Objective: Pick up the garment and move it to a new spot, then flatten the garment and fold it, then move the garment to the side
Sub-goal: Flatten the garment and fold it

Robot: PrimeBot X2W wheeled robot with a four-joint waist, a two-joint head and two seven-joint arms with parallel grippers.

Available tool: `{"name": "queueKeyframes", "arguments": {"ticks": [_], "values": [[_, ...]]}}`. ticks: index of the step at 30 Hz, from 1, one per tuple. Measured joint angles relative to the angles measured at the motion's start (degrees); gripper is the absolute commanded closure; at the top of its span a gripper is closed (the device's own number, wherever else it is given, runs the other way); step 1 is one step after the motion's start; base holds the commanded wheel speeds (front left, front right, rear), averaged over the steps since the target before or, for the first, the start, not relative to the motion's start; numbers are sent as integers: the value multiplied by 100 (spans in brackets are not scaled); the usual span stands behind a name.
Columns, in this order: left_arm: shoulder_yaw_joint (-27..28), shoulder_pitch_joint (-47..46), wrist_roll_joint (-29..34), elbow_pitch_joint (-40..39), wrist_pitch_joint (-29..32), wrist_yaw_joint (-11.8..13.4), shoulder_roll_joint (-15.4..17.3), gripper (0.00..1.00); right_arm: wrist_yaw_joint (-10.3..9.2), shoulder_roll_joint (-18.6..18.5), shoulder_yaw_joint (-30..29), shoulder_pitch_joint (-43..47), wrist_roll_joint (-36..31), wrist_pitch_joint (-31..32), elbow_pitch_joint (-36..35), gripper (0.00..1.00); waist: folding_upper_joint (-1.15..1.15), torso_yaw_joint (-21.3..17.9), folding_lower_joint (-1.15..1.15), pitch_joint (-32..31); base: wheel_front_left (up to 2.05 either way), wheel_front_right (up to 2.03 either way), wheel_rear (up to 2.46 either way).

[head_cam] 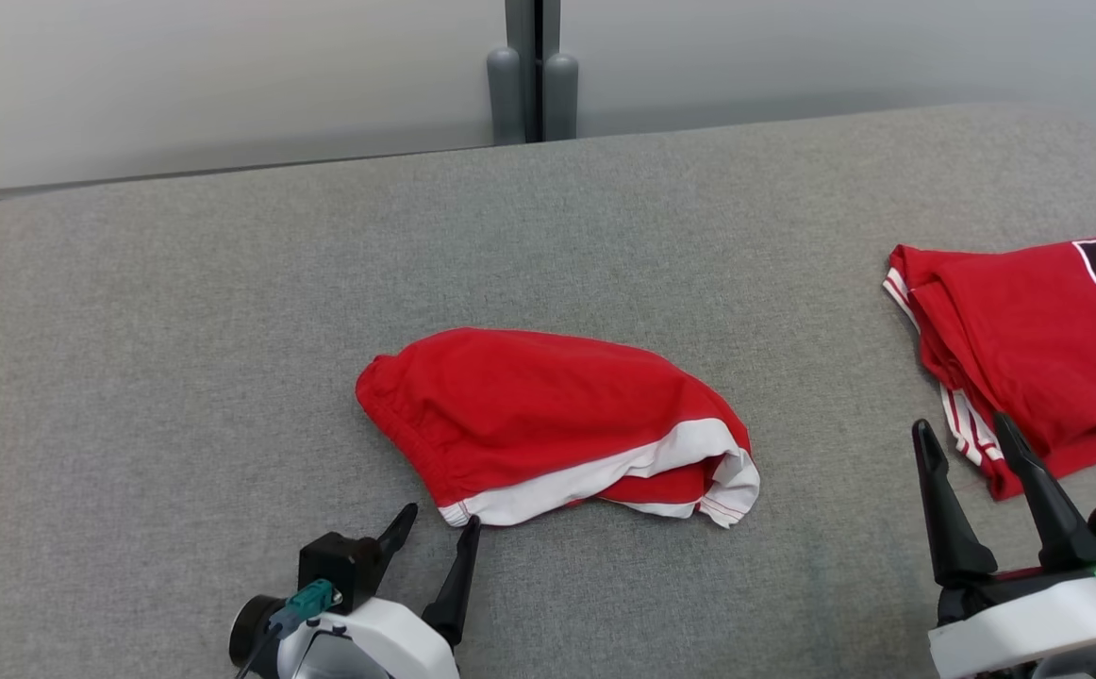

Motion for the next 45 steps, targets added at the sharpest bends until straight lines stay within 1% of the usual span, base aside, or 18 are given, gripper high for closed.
{"name": "queueKeyframes", "arguments": {"ticks": [6, 7, 8, 12, 16, 19, 22, 27, 28, 29, 30, 34, 36, 40, 42, 45], "values": [[-47, -387, -149, 531, -245, -201, -75, 0, 0, -10, 31, -125, 30, -92, 240, 0, 0, -6, 0, 227, 0, 0, 0], [-62, -445, -166, 575, -279, -250, -84, 52, 0, -13, 35, -166, 38, -100, 276, 0, 0, -3, 0, 261, 0, 0, 0], [-83, -504, -175, 627, -319, -291, -89, 100, 0, -15, 40, -201, 46, -103, 336, 0, 0, 0, 0, 294, 0, 0, 0], [-127, -625, -222, 751, -450, -321, -135, 100, 0, -79, 132, -206, 71, -140, 744, 0, 0, 47, 0, 385, 0, 0, 0], [-230, -711, -231, 811, -527, -353, -167, 100, 0, -148, 487, -247, 101, -193, 1347, 0, 0, 184, 0, 459, 0, 0, 0], [-320, -806, -232, 837, -563, -393, -191, 100, 0, -151, 883, -466, 179, -237, 1831, 0, 0, 314, 0, 522, 0, 0, 0], [-425, -894, -238, 869, -594, -402, -208, 100, 1, -104, 1156, -667, 238, -372, 2286, 0, 0, 464, 0, 573, 0, 0, 0], [-506, -969, -300, 899, -645, -402, -218, 100, 1, -92, 1305, -1002, 286, -571, 2899, 0, 0, 642, 0, 643, 0, 0, 0], [-512, -969, -313, 902, -647, -398, -220, 100, 1, -92, 1318, -1046, 286, -613, 2977, 12, 0, 657, 0, 647, 0, 0, 0], [-514, -968, -331, 901, -651, -392, -221, 100, 1, -89, 1337, -1082, 286, -641, 3033, 60, 0, 663, 0, 650, 0, 0, 0], [-512, -968, -338, 889, -653, -381, -221, 100, 0, -92, 1337, -1123, 283, -648, 3110, 100, 0, 664, 0, 653, 0, 0, 0], [-441, -967, -268, 678, -669, -250, -202, 100, 9, -232, 1258, -1196, 102, -773, 3118, 100, 0, 660, 0, 671, 0, 0, 0], [-326, -960, -218, 426, -669, -222, -114, 100, 8, -327, 1103, -1197, 48, -935, 2991, 100, 0, 651, 0, 630, 0, 0, 0], [-100, -966, -15, -381, -678, -104, 159, 100, 7, -650, 821, -1252, -70, -1047, 2460, 100, 0, 600, 0, 504, 0, 0, 0], [-10, -968, 96, -784, -678, 10, 324, 100, 8, -787, 715, -1285, -155, -1023, 2117, 100, 0, 564, 0, 422, 0, 0, 0], [69, -973, 152, -1367, -583, 92, 526, 100, 8, -964, 550, -1407, -233, -901, 1560, 100, 0, 497, 0, 284, 0, 0, 0]]}}
